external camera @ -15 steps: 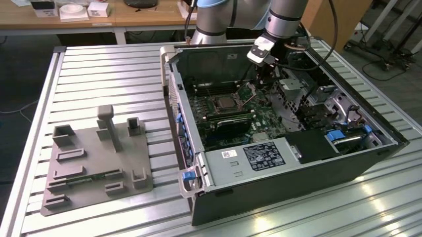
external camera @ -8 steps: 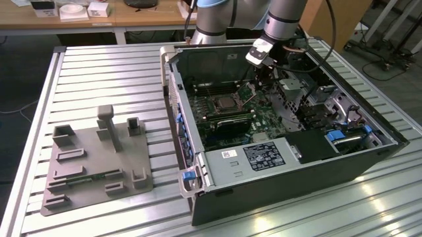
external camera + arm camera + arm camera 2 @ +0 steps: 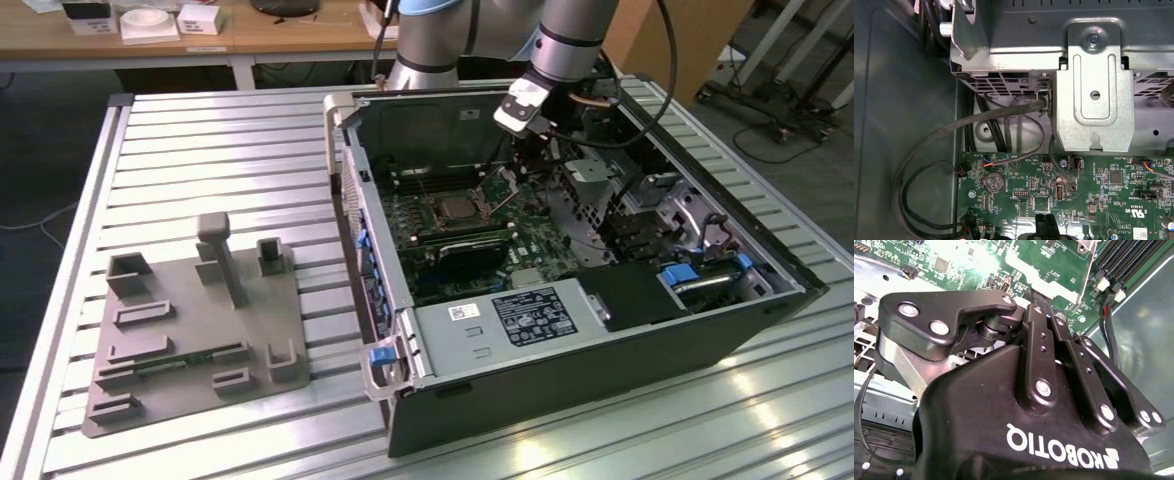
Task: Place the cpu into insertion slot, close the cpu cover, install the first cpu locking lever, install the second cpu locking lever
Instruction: 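Close the cpu cover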
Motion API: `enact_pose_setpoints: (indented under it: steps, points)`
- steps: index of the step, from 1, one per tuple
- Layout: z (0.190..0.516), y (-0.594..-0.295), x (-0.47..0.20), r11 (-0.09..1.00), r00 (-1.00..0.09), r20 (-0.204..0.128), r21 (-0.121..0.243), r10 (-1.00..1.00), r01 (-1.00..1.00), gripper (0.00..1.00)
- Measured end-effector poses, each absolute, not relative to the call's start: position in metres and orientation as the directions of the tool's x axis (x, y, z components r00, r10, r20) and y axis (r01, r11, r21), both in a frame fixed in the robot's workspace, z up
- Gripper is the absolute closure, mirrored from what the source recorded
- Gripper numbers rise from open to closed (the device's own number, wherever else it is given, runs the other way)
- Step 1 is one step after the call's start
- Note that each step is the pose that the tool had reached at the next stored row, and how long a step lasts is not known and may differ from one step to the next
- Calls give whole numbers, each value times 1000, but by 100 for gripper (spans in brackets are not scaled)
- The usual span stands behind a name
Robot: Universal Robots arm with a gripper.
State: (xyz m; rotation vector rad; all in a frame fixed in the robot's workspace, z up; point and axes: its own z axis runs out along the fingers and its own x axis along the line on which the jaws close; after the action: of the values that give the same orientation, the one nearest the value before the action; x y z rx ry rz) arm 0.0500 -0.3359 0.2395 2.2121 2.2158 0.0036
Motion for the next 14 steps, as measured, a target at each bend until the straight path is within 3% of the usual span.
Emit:
enact_pose_setpoints:
  steps: [14]
  points:
    - [240, -336, 44, 2, -2, -6, 9, 1000, 1000, 90]
